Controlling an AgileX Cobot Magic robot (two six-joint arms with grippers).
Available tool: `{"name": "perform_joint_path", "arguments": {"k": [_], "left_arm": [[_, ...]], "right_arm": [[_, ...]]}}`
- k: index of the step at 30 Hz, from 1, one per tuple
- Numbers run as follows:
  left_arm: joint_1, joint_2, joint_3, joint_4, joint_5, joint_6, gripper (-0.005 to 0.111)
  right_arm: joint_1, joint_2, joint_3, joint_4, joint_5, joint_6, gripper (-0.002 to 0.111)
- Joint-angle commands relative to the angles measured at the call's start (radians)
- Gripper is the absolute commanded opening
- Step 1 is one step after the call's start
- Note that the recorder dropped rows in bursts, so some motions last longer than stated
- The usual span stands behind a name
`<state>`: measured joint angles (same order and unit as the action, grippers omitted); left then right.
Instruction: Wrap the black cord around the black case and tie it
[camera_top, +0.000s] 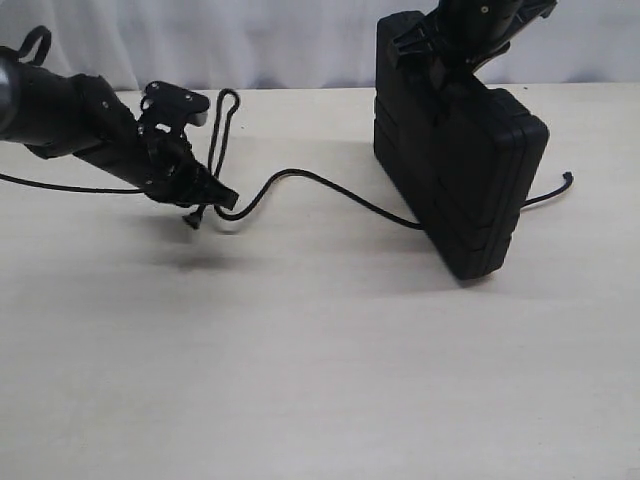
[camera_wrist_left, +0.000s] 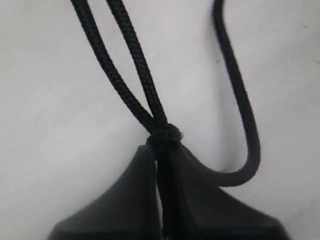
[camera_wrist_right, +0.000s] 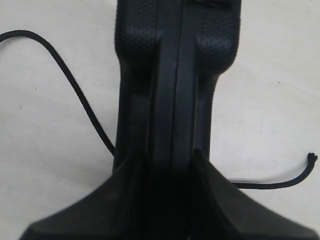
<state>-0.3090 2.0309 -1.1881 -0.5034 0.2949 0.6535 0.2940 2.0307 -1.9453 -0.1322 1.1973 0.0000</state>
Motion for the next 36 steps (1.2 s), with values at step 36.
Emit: {"name": "perform_joint_path", "arguments": {"k": [36], "left_arm": [[-0.239, -0.133, -0.087, -0.069, 0.171, 0.565, 0.000]], "right_arm": [[-0.029, 0.034, 0.015, 0.065, 0.024, -0.045, 0.004]]}}
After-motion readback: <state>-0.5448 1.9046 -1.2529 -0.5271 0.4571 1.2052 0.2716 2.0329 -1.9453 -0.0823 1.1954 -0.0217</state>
